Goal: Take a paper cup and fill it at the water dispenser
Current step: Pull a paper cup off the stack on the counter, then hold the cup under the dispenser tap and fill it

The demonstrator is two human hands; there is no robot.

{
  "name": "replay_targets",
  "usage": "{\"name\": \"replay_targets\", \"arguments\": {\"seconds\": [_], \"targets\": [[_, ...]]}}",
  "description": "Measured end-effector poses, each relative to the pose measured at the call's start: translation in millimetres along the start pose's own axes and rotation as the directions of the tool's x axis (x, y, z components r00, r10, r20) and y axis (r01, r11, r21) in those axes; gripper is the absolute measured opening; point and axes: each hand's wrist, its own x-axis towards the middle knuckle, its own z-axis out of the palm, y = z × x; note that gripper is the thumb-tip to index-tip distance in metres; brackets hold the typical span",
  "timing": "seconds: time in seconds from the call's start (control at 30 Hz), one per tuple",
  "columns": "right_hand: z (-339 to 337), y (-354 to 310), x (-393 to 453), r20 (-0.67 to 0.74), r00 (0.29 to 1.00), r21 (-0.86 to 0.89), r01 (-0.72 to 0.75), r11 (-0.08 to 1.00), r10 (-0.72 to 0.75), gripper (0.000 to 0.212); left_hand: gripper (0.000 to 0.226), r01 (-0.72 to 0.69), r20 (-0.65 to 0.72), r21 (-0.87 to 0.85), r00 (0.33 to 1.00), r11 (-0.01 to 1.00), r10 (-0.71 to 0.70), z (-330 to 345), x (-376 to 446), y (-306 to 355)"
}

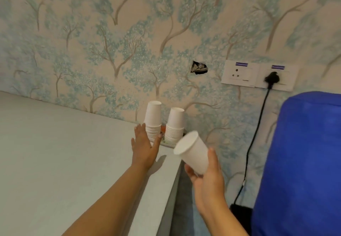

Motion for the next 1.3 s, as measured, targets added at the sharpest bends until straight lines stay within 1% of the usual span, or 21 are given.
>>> {"name": "replay_targets", "arguments": {"seconds": [0.1,0.17,0.23,0.33,0.43,0.5,0.57,0.63,0.67,0.7,0.77,0.8,0.87,0.93,1.0,1.07,1.1,1.17,1.2,1.23,1.3], "targets": [[-52,9,-49,-0.089,0.993,0.021,-0.080,0.997,0.082,0.017,0.050,-0.189,0.045,-0.110,0.980,0.976,0.194,-24,-57,38],[-82,8,-82,-0.112,0.988,0.035,-0.100,0.994,0.103,0.018,0.044,-0.186,0.171,-0.200,0.960,0.962,0.222,-36,-96,63],[-102,5,-106,-0.126,0.985,0.054,-0.113,0.992,0.119,0.020,0.041,-0.112,0.340,-0.309,0.915,0.944,0.219,-40,-128,84],[-130,-7,-140,-0.170,0.980,0.086,-0.090,0.992,0.104,0.024,0.032,0.069,0.588,-0.386,0.787,0.920,0.188,-38,-174,120],[-155,-18,-163,-0.140,0.987,0.061,-0.072,0.996,0.080,0.034,0.046,0.328,0.804,-0.343,0.588,0.880,0.094,-34,-213,150],[-172,-22,-178,-0.111,0.991,0.055,-0.068,0.996,0.074,0.040,0.045,0.371,0.879,-0.286,0.469,0.883,0.087,-33,-239,162],[-187,-26,-191,-0.095,0.992,0.053,-0.076,0.996,0.081,0.042,0.037,0.326,0.897,-0.281,0.424,0.903,0.126,-30,-262,170],[-200,-30,-199,-0.084,0.993,-0.005,-0.080,0.997,0.079,0.040,0.030,0.278,0.877,-0.307,0.454,0.910,0.157,-26,-274,172],[-206,-30,-202,-0.078,0.994,-0.089,-0.080,0.993,0.073,0.037,0.027,0.263,0.868,-0.310,0.470,0.914,0.159,-24,-276,173],[-214,-31,-205,-0.083,0.994,-0.214,-0.081,0.973,0.064,0.034,0.026,0.251,0.864,-0.302,0.479,0.920,0.153,-21,-277,174],[-223,-33,-209,-0.059,0.998,-0.488,-0.035,0.872,0.007,0.030,0.025,0.233,0.860,-0.265,0.495,0.936,0.121,-22,-278,168],[-222,-33,-209,-0.038,0.999,-0.601,-0.003,0.799,-0.025,0.037,0.025,0.214,0.866,-0.246,0.487,0.945,0.115,-24,-276,163],[-256,-48,-206,0.027,0.999,-0.733,0.039,0.680,-0.028,0.064,0.027,0.220,0.876,-0.186,0.479,0.958,0.060,1,-293,180],[-253,-46,-204,0.076,0.996,-0.803,0.087,0.590,-0.042,0.087,0.031,0.200,0.876,-0.166,0.480,0.966,0.051,2,-298,180],[-252,-45,-200,0.125,0.989,-0.860,0.146,0.488,-0.075,0.093,0.033,0.163,0.852,-0.138,0.522,0.977,0.033,11,-306,189],[-256,-47,-192,0.142,0.978,-0.871,0.197,0.451,-0.153,0.088,0.041,0.121,0.812,-0.105,0.583,0.987,0.015,16,-316,201],[-260,-49,-188,0.137,0.972,-0.871,0.210,0.444,-0.192,0.081,0.053,0.080,0.793,-0.063,0.609,0.995,0.001,18,-321,207],[-268,-53,-181,0.127,0.965,-0.884,0.215,0.416,-0.229,0.058,0.085,0.007,0.787,0.015,0.616,1.000,-0.016,22,-333,218],[-273,-53,-179,0.127,0.961,-0.893,0.219,0.393,-0.246,0.047,0.098,0.016,0.793,0.014,0.609,1.000,-0.021,22,-340,223],[-276,-58,-173,0.105,0.958,-0.881,0.214,0.422,-0.267,0.041,0.106,0.035,0.797,-0.011,0.604,0.999,-0.012,24,-339,229],[-301,-65,-177,0.008,0.976,-0.809,0.135,0.572,-0.219,0.051,0.113,0.116,0.786,-0.035,0.617,0.993,-0.044,34,-360,231]]}}
